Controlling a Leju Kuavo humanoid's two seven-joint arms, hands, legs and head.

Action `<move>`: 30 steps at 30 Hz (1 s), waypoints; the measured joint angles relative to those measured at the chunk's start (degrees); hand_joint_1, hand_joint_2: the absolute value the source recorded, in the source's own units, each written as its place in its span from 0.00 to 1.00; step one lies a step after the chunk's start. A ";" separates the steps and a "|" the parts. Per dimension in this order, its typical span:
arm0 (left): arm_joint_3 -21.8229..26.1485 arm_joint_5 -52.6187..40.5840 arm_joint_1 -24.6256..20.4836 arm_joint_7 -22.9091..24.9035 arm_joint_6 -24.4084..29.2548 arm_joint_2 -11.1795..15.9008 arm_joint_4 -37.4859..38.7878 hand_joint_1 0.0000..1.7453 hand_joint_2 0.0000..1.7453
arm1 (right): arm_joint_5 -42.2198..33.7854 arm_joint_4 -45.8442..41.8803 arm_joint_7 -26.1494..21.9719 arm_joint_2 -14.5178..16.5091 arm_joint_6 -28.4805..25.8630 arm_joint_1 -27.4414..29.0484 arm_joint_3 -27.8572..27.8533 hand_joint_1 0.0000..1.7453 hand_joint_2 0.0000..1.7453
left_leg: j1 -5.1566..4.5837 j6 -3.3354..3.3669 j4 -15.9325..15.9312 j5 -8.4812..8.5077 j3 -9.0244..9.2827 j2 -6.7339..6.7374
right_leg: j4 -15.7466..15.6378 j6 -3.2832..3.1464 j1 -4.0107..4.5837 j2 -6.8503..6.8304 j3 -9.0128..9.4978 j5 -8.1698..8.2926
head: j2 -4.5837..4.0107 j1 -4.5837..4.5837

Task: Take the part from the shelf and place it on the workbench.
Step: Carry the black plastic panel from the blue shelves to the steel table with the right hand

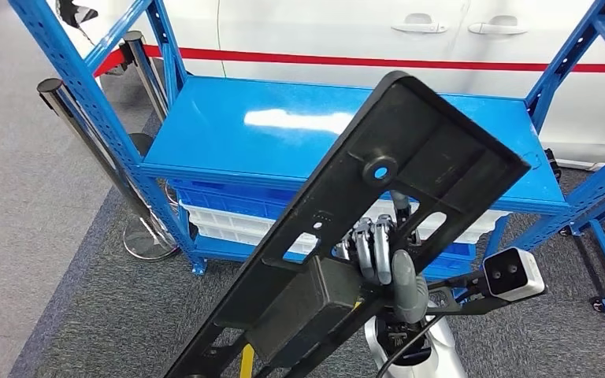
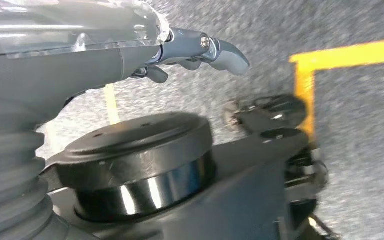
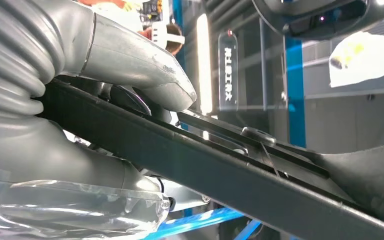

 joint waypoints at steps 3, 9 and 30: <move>-0.52 -0.39 0.28 1.23 -0.34 -0.11 0.00 0.00 1.00 | 0.26 -0.01 0.73 0.01 -0.66 2.24 -0.81 1.00 1.00 | -0.10 -0.17 0.68 1.14 -2.22 0.02 | 0.90 0.06 -0.05 -0.03 2.31 1.28 | 0.01 -0.01; -1.05 -0.57 0.21 1.44 0.71 -0.49 0.00 0.00 1.00 | 3.36 -0.36 1.64 0.27 -2.69 3.92 -2.12 1.00 1.00 | -0.34 -1.71 2.36 2.47 -4.40 -0.04 | -12.47 -1.55 0.50 0.06 11.02 3.40 | 0.00 0.07; -2.94 -3.35 0.10 0.93 -0.65 2.69 -0.01 0.00 1.00 | 9.91 -11.32 -12.99 1.09 1.21 4.28 -1.52 1.00 1.00 | -0.03 -0.02 -0.16 -1.01 1.34 0.03 | -2.19 -0.41 0.22 -0.11 0.65 1.09 | 0.01 0.12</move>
